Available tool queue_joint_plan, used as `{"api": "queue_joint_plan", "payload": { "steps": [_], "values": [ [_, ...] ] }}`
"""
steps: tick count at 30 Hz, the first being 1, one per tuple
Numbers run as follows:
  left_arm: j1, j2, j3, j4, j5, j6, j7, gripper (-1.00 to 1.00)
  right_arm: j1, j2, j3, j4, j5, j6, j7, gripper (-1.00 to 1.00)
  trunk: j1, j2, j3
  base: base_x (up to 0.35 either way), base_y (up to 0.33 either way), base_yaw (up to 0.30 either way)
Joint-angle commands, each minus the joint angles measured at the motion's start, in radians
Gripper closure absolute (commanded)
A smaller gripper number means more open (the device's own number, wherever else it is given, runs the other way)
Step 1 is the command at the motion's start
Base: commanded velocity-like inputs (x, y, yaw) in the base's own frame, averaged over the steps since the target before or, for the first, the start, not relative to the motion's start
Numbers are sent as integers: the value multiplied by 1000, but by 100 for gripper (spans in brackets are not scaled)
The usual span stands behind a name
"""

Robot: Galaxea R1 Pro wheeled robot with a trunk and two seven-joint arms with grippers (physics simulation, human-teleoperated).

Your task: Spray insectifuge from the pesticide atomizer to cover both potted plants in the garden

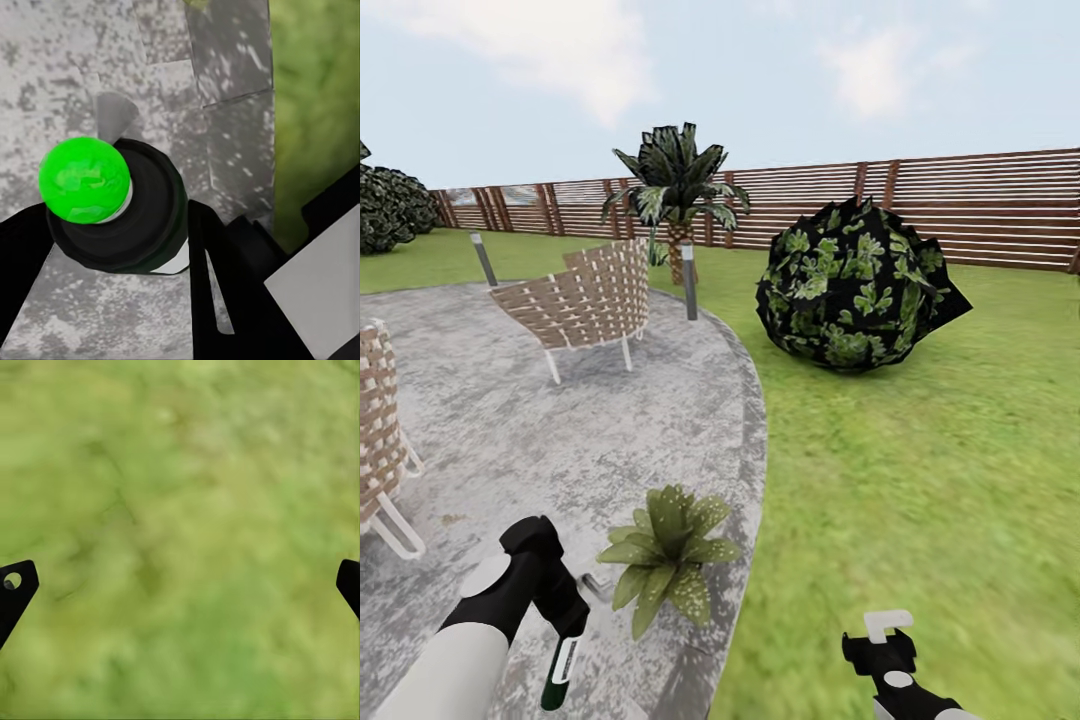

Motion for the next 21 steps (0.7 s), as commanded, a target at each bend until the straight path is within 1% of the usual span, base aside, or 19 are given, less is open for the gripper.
{"api": "queue_joint_plan", "payload": {
  "steps": [1,6,8,10,11,12,13,14,15,16,18,19,21],
  "values": [
    [0,1,1,-1,-7,10,-9,100,-1,0,9,1,-10,-4,-2,-100,0,0,0,31,106,-161],
    [2,5,2,-1,-7,9,-5,100,-1,1,9,1,-11,-4,-1,-100,0,0,3,6,21,-211],
    [9,8,3,0,-5,4,17,100,-1,1,9,1,-11,-4,-2,-100,0,0,4,0,1,-69],
    [34,8,4,1,-3,1,52,100,-1,1,9,1,-11,-4,-2,-100,0,0,4,0,0,-23],
    [51,9,5,1,19,-4,80,100,-1,1,9,1,-11,-4,-1,-100,0,0,4,0,0,-6],
    [62,10,11,1,56,-21,102,100,-1,1,9,2,-11,-4,-1,-100,0,0,4,0,0,-3],
    [74,11,21,1,103,-58,132,100,-1,1,9,2,-11,-4,-1,-100,0,0,4,0,0,-2],
    [81,13,28,1,130,-88,155,100,-1,1,9,2,-11,-4,-1,-100,0,0,4,0,0,-1],
    [93,15,40,1,154,-129,192,100,-1,1,9,2,-11,-4,-1,-100,0,0,4,0,0,0],
    [110,18,64,1,170,-167,235,100,-1,1,9,2,-11,-4,-1,-100,0,0,4,0,0,0],
    [121,28,113,1,180,-185,256,100,-1,2,9,2,-10,-4,-1,-100,0,0,4,0,0,0],
    [124,32,148,1,182,-191,261,100,-1,3,9,2,-10,-4,-1,-100,0,0,4,0,0,0],
    [126,36,182,0,184,-195,265,100,-1,3,9,2,-9,-4,-1,-100,0,0,4,0,0,0]
  ]
}}
